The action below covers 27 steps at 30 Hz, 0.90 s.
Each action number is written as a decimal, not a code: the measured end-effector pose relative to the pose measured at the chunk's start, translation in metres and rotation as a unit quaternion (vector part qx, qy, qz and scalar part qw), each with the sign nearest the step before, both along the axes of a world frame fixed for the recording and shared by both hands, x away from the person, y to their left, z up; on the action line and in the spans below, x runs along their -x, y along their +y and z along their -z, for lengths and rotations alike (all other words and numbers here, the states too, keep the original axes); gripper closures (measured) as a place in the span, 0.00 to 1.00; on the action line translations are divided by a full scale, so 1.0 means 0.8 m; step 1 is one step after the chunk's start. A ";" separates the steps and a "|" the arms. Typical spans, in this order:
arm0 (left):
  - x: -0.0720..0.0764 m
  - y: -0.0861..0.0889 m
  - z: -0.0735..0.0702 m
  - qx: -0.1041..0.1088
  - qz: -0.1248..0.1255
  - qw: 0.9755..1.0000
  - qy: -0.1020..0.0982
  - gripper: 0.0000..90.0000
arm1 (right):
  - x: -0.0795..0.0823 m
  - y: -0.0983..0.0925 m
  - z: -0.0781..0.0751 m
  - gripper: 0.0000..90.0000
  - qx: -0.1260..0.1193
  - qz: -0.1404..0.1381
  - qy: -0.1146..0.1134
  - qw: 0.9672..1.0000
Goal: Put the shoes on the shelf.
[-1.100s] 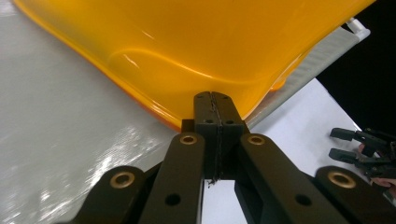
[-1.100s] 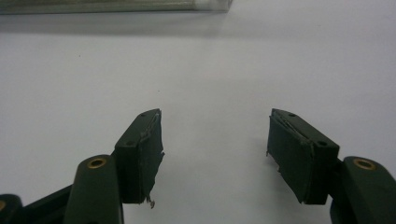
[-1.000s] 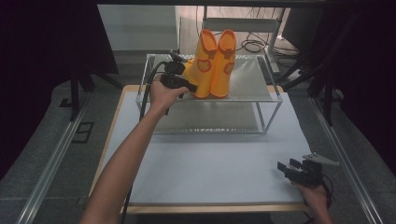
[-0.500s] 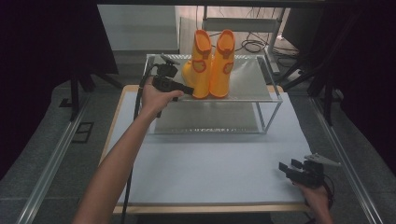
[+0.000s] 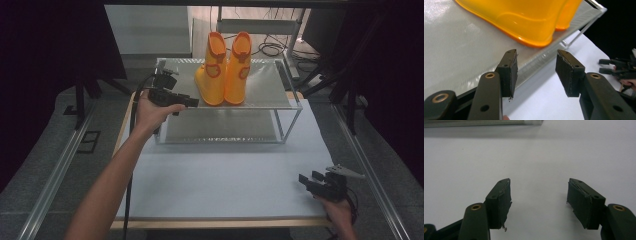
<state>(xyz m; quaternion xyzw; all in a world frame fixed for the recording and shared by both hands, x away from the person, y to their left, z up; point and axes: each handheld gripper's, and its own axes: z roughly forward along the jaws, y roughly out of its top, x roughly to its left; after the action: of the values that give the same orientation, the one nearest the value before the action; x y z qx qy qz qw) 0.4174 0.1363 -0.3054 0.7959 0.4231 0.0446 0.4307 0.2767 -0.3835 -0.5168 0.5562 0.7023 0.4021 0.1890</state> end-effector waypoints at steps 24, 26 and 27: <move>0.078 0.069 0.041 0.022 0.047 0.999 0.003 0.61 | 0.000 0.004 0.001 0.39 0.002 -0.002 0.003 1.000; 0.083 0.073 0.047 0.021 0.049 0.999 0.006 0.61 | 0.000 0.004 0.001 0.39 0.003 -0.003 0.003 1.000; 0.086 0.074 0.051 0.019 0.050 0.999 0.007 0.61 | 0.000 0.004 0.001 0.39 0.002 -0.002 0.003 1.000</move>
<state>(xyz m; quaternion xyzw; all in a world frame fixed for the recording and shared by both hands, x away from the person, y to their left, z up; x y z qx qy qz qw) 0.3486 0.1955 -0.3462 0.8079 0.3865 0.0096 0.4448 0.2765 -0.3803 -0.5176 0.5559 0.7045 0.3994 0.1874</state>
